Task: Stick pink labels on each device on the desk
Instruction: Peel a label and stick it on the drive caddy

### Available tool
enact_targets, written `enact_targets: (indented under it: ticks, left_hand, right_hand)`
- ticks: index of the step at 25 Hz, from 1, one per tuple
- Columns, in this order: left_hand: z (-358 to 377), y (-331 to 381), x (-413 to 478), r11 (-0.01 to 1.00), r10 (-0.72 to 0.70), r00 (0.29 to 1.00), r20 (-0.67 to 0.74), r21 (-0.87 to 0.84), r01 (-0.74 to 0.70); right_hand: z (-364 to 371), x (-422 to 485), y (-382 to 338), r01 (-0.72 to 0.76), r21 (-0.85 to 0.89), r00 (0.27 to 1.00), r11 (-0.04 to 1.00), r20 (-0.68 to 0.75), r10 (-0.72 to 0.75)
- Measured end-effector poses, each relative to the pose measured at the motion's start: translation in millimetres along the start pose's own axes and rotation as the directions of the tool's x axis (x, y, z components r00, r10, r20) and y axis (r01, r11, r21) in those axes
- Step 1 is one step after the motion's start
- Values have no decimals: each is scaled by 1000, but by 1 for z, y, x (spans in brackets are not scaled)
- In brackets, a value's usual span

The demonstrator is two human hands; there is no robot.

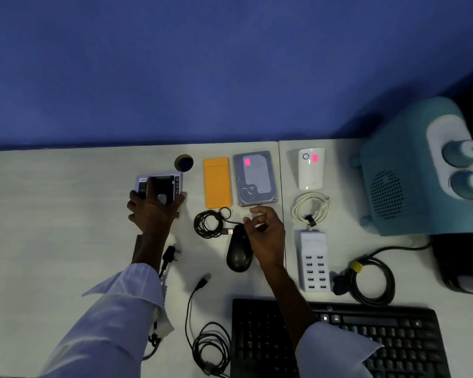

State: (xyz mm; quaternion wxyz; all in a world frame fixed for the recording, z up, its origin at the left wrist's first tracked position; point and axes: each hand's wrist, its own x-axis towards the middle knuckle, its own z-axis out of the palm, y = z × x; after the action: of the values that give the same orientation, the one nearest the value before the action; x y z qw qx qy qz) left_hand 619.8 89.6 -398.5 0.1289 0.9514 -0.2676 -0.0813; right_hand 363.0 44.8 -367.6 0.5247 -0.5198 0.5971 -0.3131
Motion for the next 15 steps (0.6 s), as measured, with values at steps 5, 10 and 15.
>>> enact_targets:
  ticks: [5,10,15]
  left_hand:
    - [-1,4,-9,999,33,999,44,20,-33]
    - [-11,28,-76,897,408,903,-139,-124,-424]
    - [-11,54,-194,803,501,865,1,-372,-465]
  right_hand:
    - [-31,-11,12,24,-1,997,1000,-79,-25]
    - [-59,-32,26,-69,-52,994,996,-93,64]
    - [-78,-64,39,-32,-163,999,986,-12,31]
